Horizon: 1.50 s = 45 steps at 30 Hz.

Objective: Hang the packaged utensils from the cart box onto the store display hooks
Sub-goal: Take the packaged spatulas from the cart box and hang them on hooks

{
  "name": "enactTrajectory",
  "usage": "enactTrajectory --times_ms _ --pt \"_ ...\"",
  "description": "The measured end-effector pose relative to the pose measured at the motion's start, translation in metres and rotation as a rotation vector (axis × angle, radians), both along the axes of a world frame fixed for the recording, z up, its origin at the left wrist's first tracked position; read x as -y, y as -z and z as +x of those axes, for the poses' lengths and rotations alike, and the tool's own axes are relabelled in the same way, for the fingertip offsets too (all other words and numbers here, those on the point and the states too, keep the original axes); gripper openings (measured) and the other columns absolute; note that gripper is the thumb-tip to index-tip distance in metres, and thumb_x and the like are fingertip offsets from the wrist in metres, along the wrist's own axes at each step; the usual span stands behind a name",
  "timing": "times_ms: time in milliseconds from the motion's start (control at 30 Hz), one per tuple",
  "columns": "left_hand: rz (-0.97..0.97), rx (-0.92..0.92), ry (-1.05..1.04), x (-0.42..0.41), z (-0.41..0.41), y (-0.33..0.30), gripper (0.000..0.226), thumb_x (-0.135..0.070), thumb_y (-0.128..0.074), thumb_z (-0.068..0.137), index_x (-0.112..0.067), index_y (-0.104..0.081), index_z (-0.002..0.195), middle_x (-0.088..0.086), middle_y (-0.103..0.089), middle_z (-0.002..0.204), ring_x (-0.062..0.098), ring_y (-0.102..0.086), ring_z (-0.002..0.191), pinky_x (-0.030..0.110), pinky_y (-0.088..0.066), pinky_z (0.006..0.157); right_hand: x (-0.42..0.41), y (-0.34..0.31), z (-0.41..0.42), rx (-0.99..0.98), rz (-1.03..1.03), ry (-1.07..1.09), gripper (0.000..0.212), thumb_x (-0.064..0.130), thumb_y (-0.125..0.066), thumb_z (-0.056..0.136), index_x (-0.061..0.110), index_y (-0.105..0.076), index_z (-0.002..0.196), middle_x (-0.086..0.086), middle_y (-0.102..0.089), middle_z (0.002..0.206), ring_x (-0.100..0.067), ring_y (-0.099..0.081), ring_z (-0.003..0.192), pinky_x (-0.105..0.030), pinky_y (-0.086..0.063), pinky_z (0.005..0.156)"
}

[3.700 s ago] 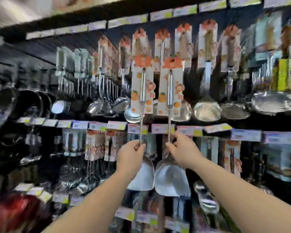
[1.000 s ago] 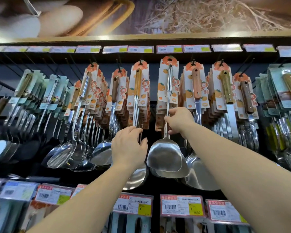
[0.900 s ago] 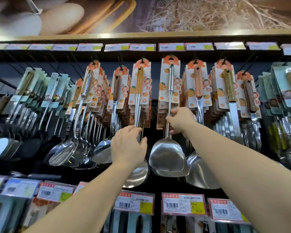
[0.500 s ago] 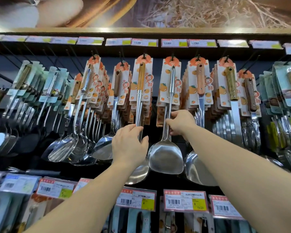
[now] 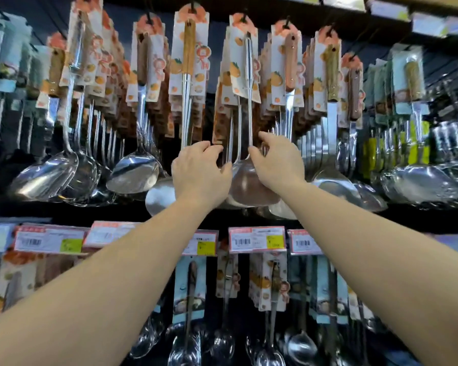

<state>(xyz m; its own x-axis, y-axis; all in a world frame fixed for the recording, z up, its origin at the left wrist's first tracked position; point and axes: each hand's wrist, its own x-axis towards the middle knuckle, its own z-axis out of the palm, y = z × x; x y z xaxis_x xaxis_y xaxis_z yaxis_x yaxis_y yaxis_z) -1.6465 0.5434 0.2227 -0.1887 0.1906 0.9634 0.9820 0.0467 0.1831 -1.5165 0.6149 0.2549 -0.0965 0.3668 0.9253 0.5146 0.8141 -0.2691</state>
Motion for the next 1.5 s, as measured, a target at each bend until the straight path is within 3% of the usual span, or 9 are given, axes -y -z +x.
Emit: enactTrajectory --times_ms 233,367,500,600,767,833,967,1200,1500 --pt "-0.079 -0.045 0.028 -0.011 0.06 0.018 0.04 -0.036 -0.055 0.084 -0.021 -0.062 0.12 0.006 -0.057 0.13 0.033 -0.048 0.121 0.044 -0.038 0.1 -0.004 0.046 0.073 0.063 0.046 0.287 0.044 0.049 -0.046 0.092 0.016 -0.065 0.114 -0.006 -0.063 0.113 -0.03 -0.052 0.114 -0.041 -0.045 0.088" --pt "-0.142 -0.107 0.079 -0.03 0.131 0.033 0.045 -0.044 -0.05 0.083 -0.02 -0.063 0.119 0.007 -0.058 0.128 0.032 -0.05 0.119 0.044 -0.04 0.101 -0.011 0.071 0.156 0.087 -0.068 0.361 0.05 0.052 -0.043 0.091 0.018 -0.064 0.121 -0.008 -0.061 0.119 -0.031 -0.05 0.12 -0.042 -0.043 0.095" --pt "-0.202 -0.163 0.149 -0.052 0.243 0.057 0.037 -0.042 -0.048 0.085 -0.019 -0.067 0.108 0.009 -0.065 0.109 0.035 -0.056 0.104 0.044 -0.043 0.088 -0.02 0.109 0.269 0.128 -0.12 0.471 0.05 0.054 -0.043 0.092 0.018 -0.064 0.121 -0.009 -0.061 0.123 -0.032 -0.051 0.118 -0.042 -0.046 0.091" --pt "-0.29 -0.125 0.34 -0.078 0.344 0.09 0.043 -0.043 -0.052 0.086 -0.018 -0.062 0.119 0.009 -0.06 0.123 0.033 -0.052 0.115 0.044 -0.042 0.097 -0.024 0.139 0.372 0.194 -0.241 0.6 0.058 0.056 -0.04 0.093 0.012 -0.063 0.123 -0.009 -0.062 0.125 -0.03 -0.053 0.12 -0.041 -0.046 0.096" --pt "-0.489 -0.136 0.583 -0.106 0.518 0.153 0.044 -0.047 -0.049 0.089 -0.021 -0.057 0.124 0.004 -0.054 0.132 0.029 -0.048 0.122 0.044 -0.041 0.099 -0.012 0.199 0.543 0.201 -0.436 0.826 0.055 0.057 -0.036 0.094 0.015 -0.062 0.118 -0.01 -0.062 0.119 -0.031 -0.054 0.114 -0.04 -0.048 0.089" --pt "-0.586 -0.125 0.661 -0.112 0.578 0.177 0.046 -0.047 -0.047 0.092 -0.023 -0.053 0.13 0.002 -0.048 0.139 0.027 -0.042 0.128 0.044 -0.037 0.104 -0.006 0.226 0.603 0.165 -0.54 0.866 0.057 0.06 -0.035 0.094 0.018 -0.061 0.122 -0.008 -0.06 0.12 -0.029 -0.053 0.113 -0.039 -0.05 0.084" --pt "-0.725 -0.187 0.777 -0.127 0.686 0.225 0.048 -0.048 -0.045 0.092 -0.024 -0.049 0.133 0.001 -0.046 0.141 0.026 -0.04 0.13 0.044 -0.035 0.106 0.003 0.282 0.705 0.082 -0.719 0.987 0.059 0.059 -0.035 0.094 0.021 -0.051 0.137 -0.005 -0.047 0.143 -0.027 -0.042 0.131 -0.041 -0.045 0.098" --pt "-0.9 -0.315 0.921 -0.182 0.831 0.319 0.044 -0.049 -0.044 0.091 -0.024 -0.054 0.125 0.002 -0.053 0.131 0.028 -0.045 0.121 0.045 -0.04 0.099 -0.03 0.363 0.83 -0.003 -0.907 1.146 0.063 0.062 -0.036 0.09 0.02 -0.053 0.133 -0.012 -0.051 0.138 -0.032 -0.045 0.128 -0.043 -0.044 0.101" --pt "-1.007 -0.379 1.074 -0.3 0.977 0.393 0.049 -0.049 -0.046 0.09 -0.027 -0.046 0.135 0.003 -0.048 0.138 0.028 -0.042 0.127 0.044 -0.037 0.103 -0.123 0.436 0.952 -0.207 -1.08 1.219 0.055 0.053 -0.045 0.092 0.017 -0.051 0.134 -0.016 -0.052 0.133 -0.034 -0.05 0.122 -0.043 -0.043 0.1"
